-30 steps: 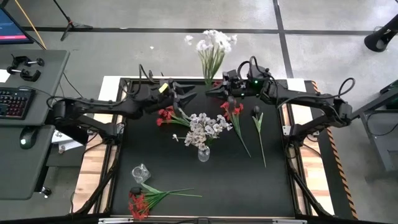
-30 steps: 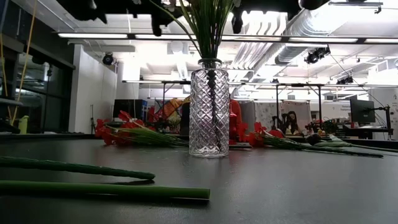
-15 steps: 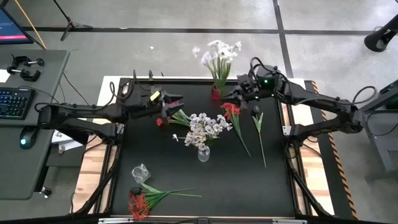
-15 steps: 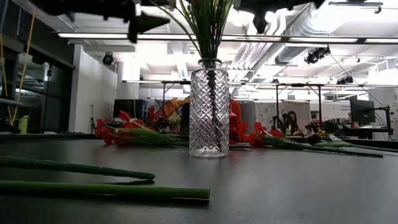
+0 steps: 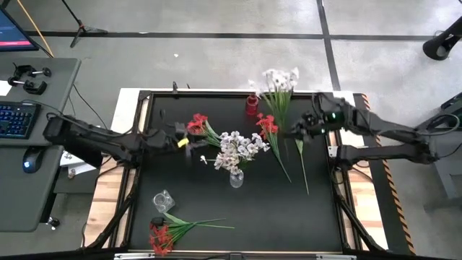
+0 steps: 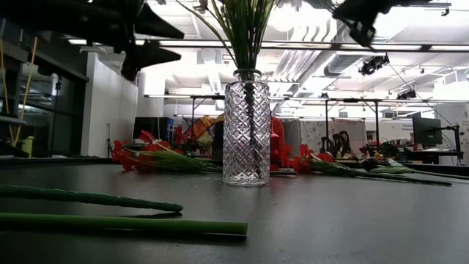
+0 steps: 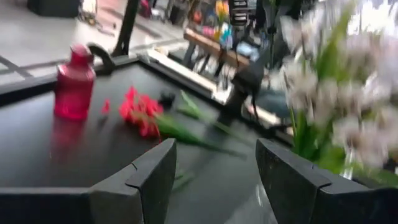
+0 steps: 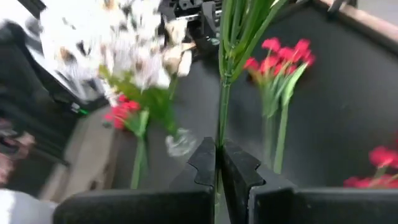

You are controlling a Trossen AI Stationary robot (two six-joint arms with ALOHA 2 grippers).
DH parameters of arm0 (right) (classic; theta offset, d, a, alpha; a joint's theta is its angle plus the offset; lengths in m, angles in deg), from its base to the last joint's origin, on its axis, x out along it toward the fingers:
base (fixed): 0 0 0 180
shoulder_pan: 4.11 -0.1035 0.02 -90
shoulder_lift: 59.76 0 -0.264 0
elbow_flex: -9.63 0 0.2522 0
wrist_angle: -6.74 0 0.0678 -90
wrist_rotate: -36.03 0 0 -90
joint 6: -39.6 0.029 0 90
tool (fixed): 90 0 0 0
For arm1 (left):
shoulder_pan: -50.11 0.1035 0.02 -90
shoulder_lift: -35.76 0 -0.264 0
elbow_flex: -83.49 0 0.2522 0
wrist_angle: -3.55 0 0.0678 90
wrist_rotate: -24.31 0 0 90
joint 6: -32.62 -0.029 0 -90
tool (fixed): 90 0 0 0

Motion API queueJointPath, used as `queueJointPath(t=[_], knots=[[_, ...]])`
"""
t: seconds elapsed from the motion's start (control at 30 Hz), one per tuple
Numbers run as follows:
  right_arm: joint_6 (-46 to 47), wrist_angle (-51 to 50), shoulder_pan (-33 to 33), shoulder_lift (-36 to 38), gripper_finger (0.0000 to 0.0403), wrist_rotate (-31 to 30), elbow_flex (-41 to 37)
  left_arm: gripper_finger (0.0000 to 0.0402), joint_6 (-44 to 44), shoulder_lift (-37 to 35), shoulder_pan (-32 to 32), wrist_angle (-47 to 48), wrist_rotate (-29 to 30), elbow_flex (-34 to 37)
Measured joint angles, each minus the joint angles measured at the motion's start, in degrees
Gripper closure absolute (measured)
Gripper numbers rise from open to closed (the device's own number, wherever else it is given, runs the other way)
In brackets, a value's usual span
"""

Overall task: Sort flowers into vase by color
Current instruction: Put the white flowers into the right transparent vase

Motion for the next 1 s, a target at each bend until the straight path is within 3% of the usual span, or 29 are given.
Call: queueJointPath(t=[0.13,0.27,0.4,0.5,0.63,0.77,1.0], knots=[[12.8,17.8,-8.8,6.9,0.0403,-6.3,-14.8,0.0193,0.6,2.5,-5.0,2.3,2.8,0.0],[19.7,39.0,-19.1,7.4,0.0403,-17.7,-26.7,0.0193,4.8,8.2,-8.3,2.3,4.7,0.0],[20.1,48.7,-28.4,3.1,0.0403,-30.7,-31.8,0.0193,9.3,16.2,-10.0,0.5,4.8,-1.4],[17.8,54.5,-33.5,-1.9,0.0403,-37.2,-32.3,0.0193,9.7,22.4,-10.6,0.4,4.4,-4.6],[13.7,58.9,-37.0,-10.3,0.0403,-36.6,-32.3,0.0193,8.0,28.5,-10.6,0.3,4.0,-8.9],[16.3,61.9,-37.0,-17.4,0.0403,-34.3,-32.3,0.0193,6.9,31.6,-10.2,0.2,3.9,-11.9],[-3.0,94.0,-37.0,-27.5,0.0403,-40.4,-32.3,0.0193,6.4,32.5,-9.6,0.3,4.0,-12.9]])
